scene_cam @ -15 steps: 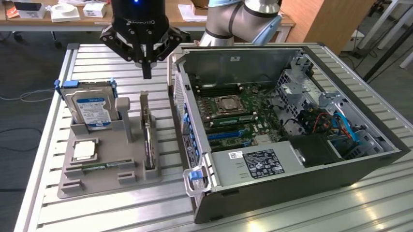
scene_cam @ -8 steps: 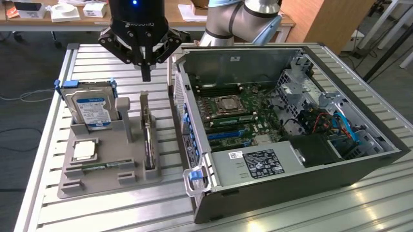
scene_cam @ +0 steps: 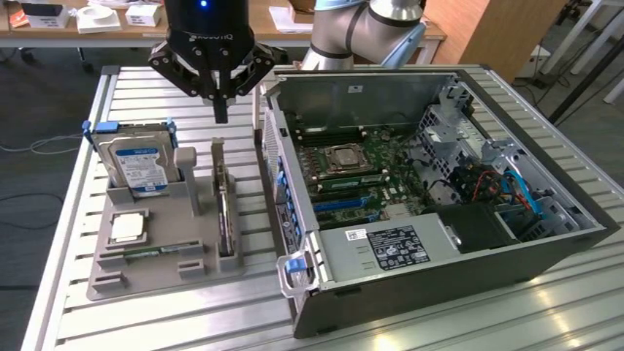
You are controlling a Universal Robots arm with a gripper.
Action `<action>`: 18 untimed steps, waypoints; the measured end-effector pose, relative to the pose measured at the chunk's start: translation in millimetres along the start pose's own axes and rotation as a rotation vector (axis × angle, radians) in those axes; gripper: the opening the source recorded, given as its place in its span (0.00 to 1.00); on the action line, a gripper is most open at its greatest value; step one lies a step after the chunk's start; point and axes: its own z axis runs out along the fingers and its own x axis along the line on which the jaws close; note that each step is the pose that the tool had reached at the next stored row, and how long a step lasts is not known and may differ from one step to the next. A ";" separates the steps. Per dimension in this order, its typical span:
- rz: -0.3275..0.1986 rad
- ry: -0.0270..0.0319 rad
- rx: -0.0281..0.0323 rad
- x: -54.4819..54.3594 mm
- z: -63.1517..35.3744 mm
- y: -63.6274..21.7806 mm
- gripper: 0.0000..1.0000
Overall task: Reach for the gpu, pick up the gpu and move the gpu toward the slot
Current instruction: 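Pick up the gpu and move the gpu toward the slot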
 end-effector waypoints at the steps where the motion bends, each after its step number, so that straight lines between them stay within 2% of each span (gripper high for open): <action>1: 0.000 0.0000 0.0000 0.0 0.0 0.0 0.11; 5: 0.000 -0.0001 0.0001 0.0 0.0 0.0 0.11; 7: 0.000 -0.0001 0.0001 0.0 0.0 0.0 0.23; 8: 0.000 -0.0001 0.0001 0.0 0.0 0.0 0.23; 9: 0.000 -0.0001 0.0002 0.0 0.0 0.0 0.29; 10: 0.000 -0.0001 0.0002 0.0 0.0 0.0 0.29; 11: 0.000 0.0000 0.0002 0.0 0.0 0.0 0.36; 14: 0.000 -0.0002 0.0001 0.0 0.4 0.0 0.36; 18: 0.000 -0.0005 0.0001 0.1 6.9 -0.3 0.36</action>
